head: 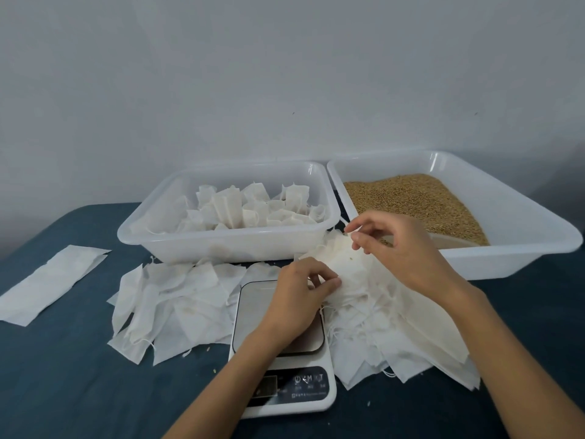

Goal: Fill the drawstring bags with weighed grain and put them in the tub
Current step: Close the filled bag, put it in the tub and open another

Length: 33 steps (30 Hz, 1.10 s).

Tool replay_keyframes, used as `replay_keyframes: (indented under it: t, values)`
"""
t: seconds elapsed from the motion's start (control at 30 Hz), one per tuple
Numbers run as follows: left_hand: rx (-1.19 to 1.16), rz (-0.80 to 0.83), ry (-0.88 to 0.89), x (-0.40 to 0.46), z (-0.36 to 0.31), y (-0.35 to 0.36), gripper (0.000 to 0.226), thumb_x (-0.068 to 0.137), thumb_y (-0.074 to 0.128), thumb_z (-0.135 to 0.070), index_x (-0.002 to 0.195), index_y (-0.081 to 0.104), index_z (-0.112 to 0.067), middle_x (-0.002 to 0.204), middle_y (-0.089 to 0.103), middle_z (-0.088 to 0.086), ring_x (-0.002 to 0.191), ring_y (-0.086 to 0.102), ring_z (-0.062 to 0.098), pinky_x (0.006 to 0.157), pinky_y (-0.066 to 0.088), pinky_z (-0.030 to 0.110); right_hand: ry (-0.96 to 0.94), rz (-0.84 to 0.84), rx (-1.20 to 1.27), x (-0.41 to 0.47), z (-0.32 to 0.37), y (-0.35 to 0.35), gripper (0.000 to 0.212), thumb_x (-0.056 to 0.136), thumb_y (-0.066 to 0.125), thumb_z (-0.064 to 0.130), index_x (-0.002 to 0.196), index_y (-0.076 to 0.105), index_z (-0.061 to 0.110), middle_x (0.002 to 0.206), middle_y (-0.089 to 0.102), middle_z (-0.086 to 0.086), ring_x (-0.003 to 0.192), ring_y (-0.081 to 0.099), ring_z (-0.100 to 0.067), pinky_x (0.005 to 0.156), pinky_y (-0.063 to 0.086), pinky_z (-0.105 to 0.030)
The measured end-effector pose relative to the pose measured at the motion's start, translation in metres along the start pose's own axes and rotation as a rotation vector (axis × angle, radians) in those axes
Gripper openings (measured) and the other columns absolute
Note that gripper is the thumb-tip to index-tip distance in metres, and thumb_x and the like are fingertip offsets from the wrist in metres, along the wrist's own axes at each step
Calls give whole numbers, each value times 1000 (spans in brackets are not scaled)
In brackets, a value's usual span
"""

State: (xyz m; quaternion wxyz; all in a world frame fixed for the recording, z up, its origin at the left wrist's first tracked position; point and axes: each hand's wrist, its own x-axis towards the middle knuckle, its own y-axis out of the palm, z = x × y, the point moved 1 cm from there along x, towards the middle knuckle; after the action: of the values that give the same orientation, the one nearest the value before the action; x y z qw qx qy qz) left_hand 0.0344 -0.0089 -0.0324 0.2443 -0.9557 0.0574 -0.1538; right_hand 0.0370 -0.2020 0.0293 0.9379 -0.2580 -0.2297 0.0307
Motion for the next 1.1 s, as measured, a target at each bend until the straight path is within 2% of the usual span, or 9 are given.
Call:
replay_keyframes:
  t: [0.1, 0.23, 0.33, 0.43, 0.57, 0.7, 0.8, 0.97, 1.1]
  values:
    - [-55, -26, 0, 0, 0, 0, 19, 99, 69, -12, 81, 67, -16, 67, 65, -19, 56, 52, 2, 60, 39, 15, 1, -1, 6, 0, 0, 0, 13, 96, 67, 13, 99, 73, 24, 81, 73, 9, 75, 68, -5, 74, 51, -14]
    - [-230, -54, -28, 0, 2, 0, 13, 101, 64, -5, 91, 62, -13, 75, 75, 9, 59, 65, 18, 61, 52, 25, -1, -6, 0, -1, 1, 0, 12, 95, 68, 14, 98, 73, 24, 81, 73, 10, 75, 68, -6, 73, 51, -14]
    - [-290, -26, -19, 2, 4, -1, 13, 94, 72, 1, 99, 71, -10, 74, 72, -2, 69, 70, 18, 71, 58, 27, -3, -13, -9, 0, 2, 0, 14, 95, 67, 12, 99, 73, 24, 82, 73, 10, 76, 69, -4, 73, 51, -14]
    - [-326, -53, -45, 4, 8, -6, 6, 95, 72, -3, 93, 74, -8, 71, 70, -6, 62, 60, 9, 66, 51, 23, -31, -38, -47, -1, 3, 3, 13, 95, 68, 14, 100, 73, 25, 83, 73, 12, 83, 69, -5, 76, 50, -15]
    - [-457, -182, -121, 3, 23, -30, 14, 99, 66, -3, 87, 70, -7, 62, 65, -10, 55, 50, 6, 57, 44, 19, -172, -127, -128, -4, 12, 9, 11, 95, 69, 12, 101, 74, 19, 83, 72, 14, 87, 68, -7, 79, 49, -14]
    - [-428, -322, -108, -7, 39, -64, 20, 99, 68, -5, 80, 70, -12, 60, 60, -4, 54, 47, 10, 54, 40, 21, -260, -186, -69, -11, 26, 27, 12, 96, 67, 13, 104, 73, 20, 87, 71, 17, 89, 69, -8, 81, 45, -9]
    - [-587, -381, -94, -15, 43, -89, 18, 94, 76, -17, 76, 71, -16, 65, 59, 6, 56, 49, 16, 58, 44, 28, -244, -118, 31, -15, 35, 52, 14, 96, 67, 12, 106, 72, 21, 88, 71, 16, 89, 69, -10, 80, 48, -12]
    - [-702, -210, -75, -21, 26, -88, 25, 79, 84, -39, 73, 71, -18, 69, 60, 7, 63, 52, 18, 62, 47, 26, -196, 20, 187, -19, 49, 91, 13, 95, 70, 14, 107, 71, 18, 93, 71, 14, 91, 69, -12, 82, 53, -17]
    - [-756, -116, -66, -26, 16, -80, 26, 83, 85, -36, 77, 71, -15, 82, 63, 17, 80, 56, 31, 74, 50, 38, -115, 78, 329, -21, 49, 100, 13, 93, 74, 26, 104, 68, 23, 94, 71, 11, 92, 71, -12, 82, 54, -18]
